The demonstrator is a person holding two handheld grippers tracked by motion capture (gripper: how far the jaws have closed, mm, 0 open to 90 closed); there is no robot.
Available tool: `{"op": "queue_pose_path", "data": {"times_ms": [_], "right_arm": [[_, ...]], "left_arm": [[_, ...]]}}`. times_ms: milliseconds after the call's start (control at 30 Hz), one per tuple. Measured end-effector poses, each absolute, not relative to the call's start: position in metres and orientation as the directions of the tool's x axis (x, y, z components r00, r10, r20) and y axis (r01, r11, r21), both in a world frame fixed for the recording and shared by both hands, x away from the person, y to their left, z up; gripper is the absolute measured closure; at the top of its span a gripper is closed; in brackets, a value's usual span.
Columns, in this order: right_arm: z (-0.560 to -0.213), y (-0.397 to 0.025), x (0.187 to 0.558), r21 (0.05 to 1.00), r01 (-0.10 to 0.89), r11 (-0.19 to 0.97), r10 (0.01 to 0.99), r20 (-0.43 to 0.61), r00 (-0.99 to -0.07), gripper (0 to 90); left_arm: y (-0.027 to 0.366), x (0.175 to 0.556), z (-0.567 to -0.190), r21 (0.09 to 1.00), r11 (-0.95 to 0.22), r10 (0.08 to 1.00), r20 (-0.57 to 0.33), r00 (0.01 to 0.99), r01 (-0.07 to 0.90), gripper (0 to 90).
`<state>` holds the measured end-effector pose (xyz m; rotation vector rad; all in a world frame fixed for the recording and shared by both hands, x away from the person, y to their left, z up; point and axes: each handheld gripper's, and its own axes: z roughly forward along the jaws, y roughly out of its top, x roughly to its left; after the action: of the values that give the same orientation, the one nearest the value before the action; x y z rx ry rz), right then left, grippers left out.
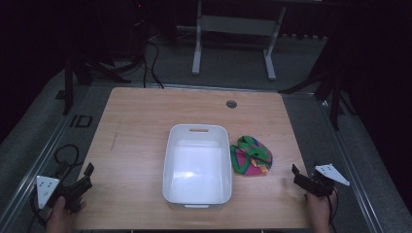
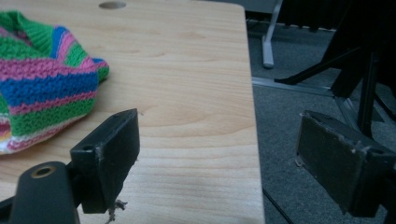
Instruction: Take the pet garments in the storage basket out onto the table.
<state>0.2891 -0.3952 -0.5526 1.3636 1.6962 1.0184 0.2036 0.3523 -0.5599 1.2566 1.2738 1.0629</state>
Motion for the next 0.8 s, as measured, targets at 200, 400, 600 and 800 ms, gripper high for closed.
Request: {"op": "queue_pose_path", "data": {"times_ms": [200,400,600,800], "right_arm": [[-0.554,-0.402,0.281,0.926,0.370,0.076,0.990,-0.026,-0.137,13.7],[-0.555,-0.410,0.277,0.942,0.333,0.027,0.994,0.009,-0.109,13.7],[-0.555,-0.413,0.278,0.938,0.346,-0.008,0.994,0.044,-0.096,13.8],[-0.555,-0.413,0.279,0.936,0.353,-0.009,0.992,0.053,-0.116,13.9]], "left_arm": [[0.353,0.204,-0.560,0.992,0.074,0.995,-0.080,0.055,0.105,14.8],[0.353,0.204,-0.560,0.992,0.074,0.995,-0.080,0.055,0.104,14.8],[0.352,0.204,-0.560,0.992,0.071,0.995,-0.077,0.057,0.103,14.8],[0.352,0.204,-0.560,0.992,0.069,0.995,-0.075,0.060,0.103,14.7]]}}
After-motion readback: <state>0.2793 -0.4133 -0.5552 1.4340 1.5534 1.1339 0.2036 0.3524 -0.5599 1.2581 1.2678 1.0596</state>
